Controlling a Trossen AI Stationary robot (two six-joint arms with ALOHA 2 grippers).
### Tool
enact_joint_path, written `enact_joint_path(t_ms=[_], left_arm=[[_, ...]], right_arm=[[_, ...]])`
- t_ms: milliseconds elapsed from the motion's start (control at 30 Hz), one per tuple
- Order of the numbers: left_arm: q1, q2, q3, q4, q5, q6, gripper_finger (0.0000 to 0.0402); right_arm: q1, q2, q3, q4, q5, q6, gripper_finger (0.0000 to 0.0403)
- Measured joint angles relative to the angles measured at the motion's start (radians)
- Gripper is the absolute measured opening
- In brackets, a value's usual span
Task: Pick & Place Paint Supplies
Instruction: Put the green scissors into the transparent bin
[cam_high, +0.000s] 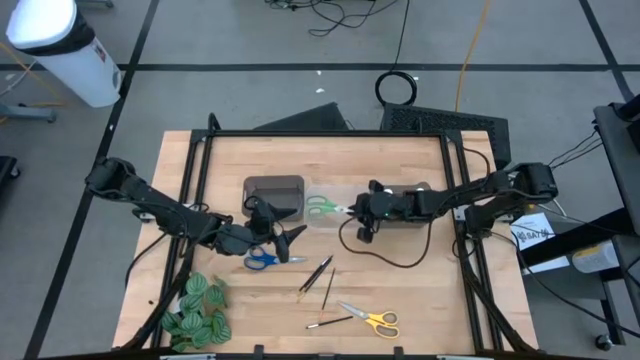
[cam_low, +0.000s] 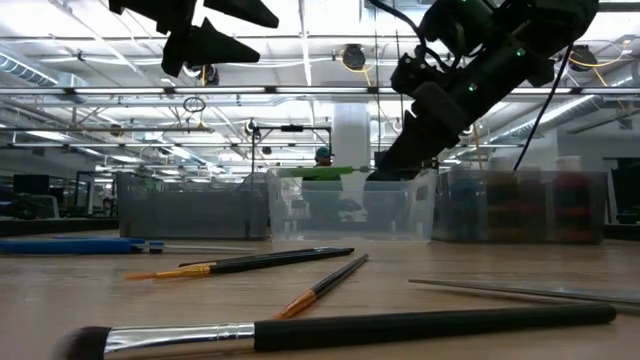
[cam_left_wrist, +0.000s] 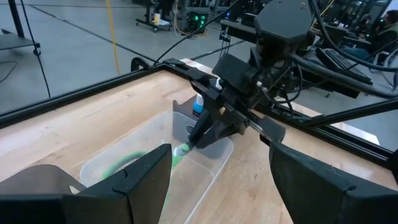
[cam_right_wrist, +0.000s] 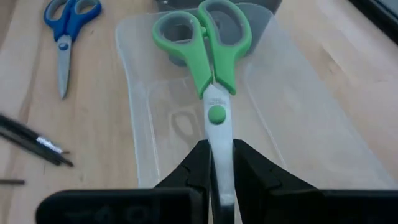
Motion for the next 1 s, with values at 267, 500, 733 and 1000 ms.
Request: enact_joint_path(t_ms=[267, 500, 733, 1000], left_arm=[[0.0, 0.0, 0.0, 0.0, 0.0, -0.005, 0.028], [0.0, 0.0, 0.0, 0.0, 0.0, -0.004, 0.028], [0.003, 0.0, 0.0, 0.0, -0.001, -0.005, 0.028], [0.003, 0.0, 0.0, 0.0, -0.001, -0.007, 0.028]], right_arm=[[-0.029, 0.0, 0.0, -0.003, 0.003, 0.11, 0.0034], [-0.032, 0.0, 0.0, -0.002, 0.002, 0.119, 0.0039], [-0.032, 0.0, 0.0, -0.002, 0.003, 0.174, 0.0033], [-0.032, 0.0, 0.0, 0.024, 0.005, 0.202, 0.0038]])
